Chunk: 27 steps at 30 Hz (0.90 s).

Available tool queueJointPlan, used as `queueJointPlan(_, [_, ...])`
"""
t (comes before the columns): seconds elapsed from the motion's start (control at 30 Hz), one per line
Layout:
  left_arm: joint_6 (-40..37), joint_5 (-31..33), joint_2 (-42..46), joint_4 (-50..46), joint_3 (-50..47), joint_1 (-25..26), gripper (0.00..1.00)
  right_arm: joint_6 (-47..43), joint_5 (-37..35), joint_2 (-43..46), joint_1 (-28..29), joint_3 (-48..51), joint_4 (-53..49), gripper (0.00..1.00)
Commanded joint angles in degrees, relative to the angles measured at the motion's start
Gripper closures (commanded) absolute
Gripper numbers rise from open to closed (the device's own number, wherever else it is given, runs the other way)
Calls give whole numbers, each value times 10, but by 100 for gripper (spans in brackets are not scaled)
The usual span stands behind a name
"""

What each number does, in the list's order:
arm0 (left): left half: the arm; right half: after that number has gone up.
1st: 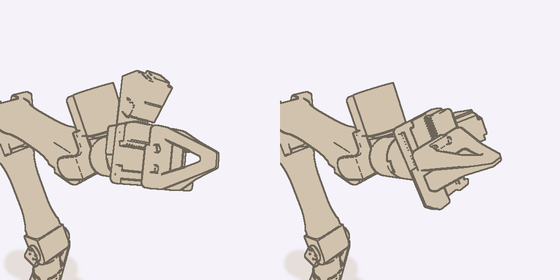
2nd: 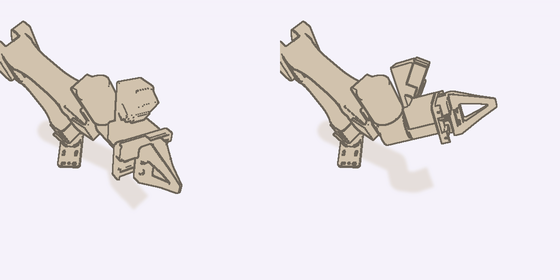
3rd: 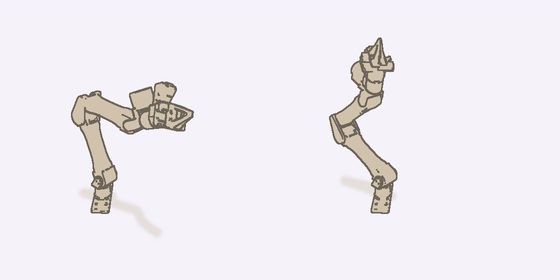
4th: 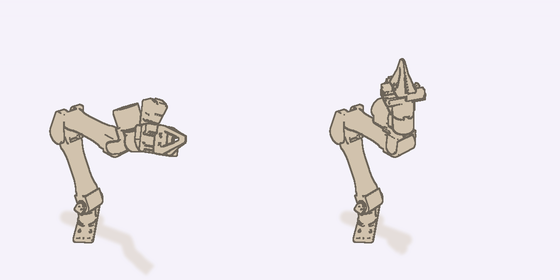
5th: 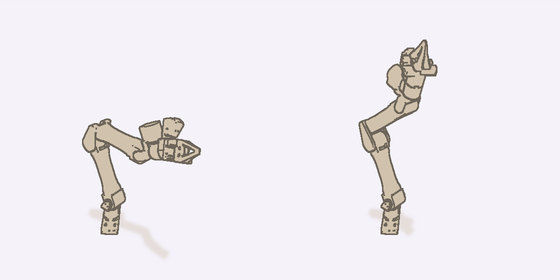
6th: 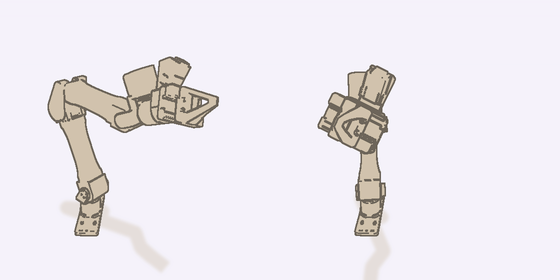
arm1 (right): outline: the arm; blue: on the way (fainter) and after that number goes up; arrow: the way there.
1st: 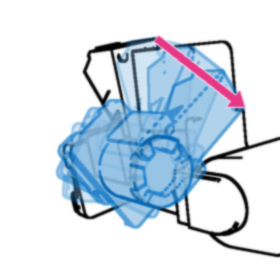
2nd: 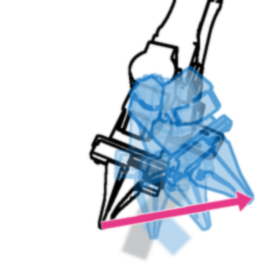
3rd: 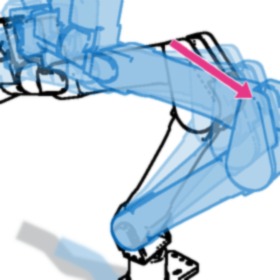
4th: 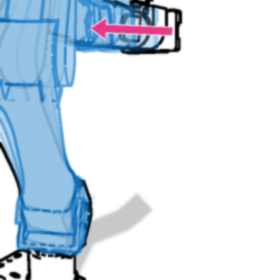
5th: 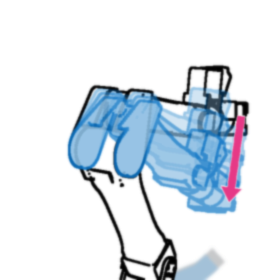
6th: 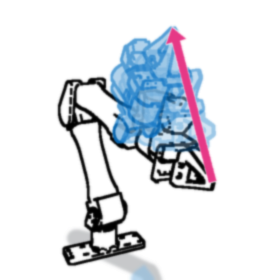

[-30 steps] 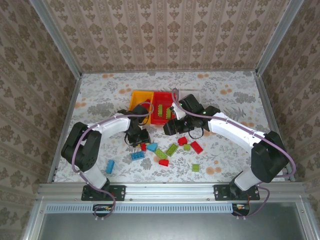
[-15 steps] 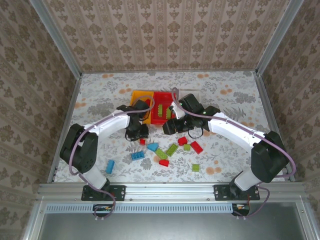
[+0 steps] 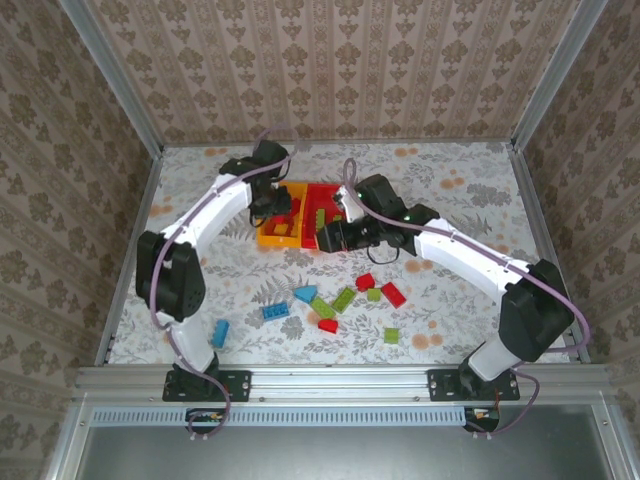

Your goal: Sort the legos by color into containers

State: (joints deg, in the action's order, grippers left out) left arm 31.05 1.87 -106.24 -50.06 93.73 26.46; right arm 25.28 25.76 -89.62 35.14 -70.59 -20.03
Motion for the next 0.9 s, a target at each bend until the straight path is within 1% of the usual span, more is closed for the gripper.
queueJointPlan(0.0, [-52, 28, -57, -24, 69, -17, 80, 60, 5, -24, -5, -25, 72, 40])
queueJointPlan(0.17, [-64, 49, -136, -33, 155, -24, 80, 71, 8, -34, -9, -47, 75, 40])
queueJointPlan(0.27, [-63, 52, -169, -40, 183, -26, 77, 69, 8, -30, -12, -45, 70, 40])
queueJointPlan(0.3, [-62, 51, -174, -42, 189, -26, 75, 69, 8, -28, -13, -43, 68, 40])
queueJointPlan(0.33, [-62, 48, -178, -43, 193, -27, 70, 69, 8, -26, -14, -40, 68, 39])
queueJointPlan(0.37, [-61, 46, -179, -43, 194, -26, 63, 69, 7, -24, -14, -36, 67, 39])
queueJointPlan(0.4, [-62, 43, -177, -42, 193, -24, 60, 67, 7, -21, -15, -33, 66, 38])
queueJointPlan(0.47, [-61, 39, -167, -43, 194, -22, 53, 58, 1, -14, -16, -28, 57, 37])
queueJointPlan(0.53, [-61, 38, -154, -44, 191, -19, 50, 47, -2, -10, -19, -26, 45, 37])
queueJointPlan(0.7, [-46, 36, -95, -37, 155, -13, 48, 14, -20, 6, -30, -16, 18, 37])
queueJointPlan(0.87, [-27, 34, 0, -24, 69, -9, 46, -22, -39, 13, -30, -10, -16, 36])
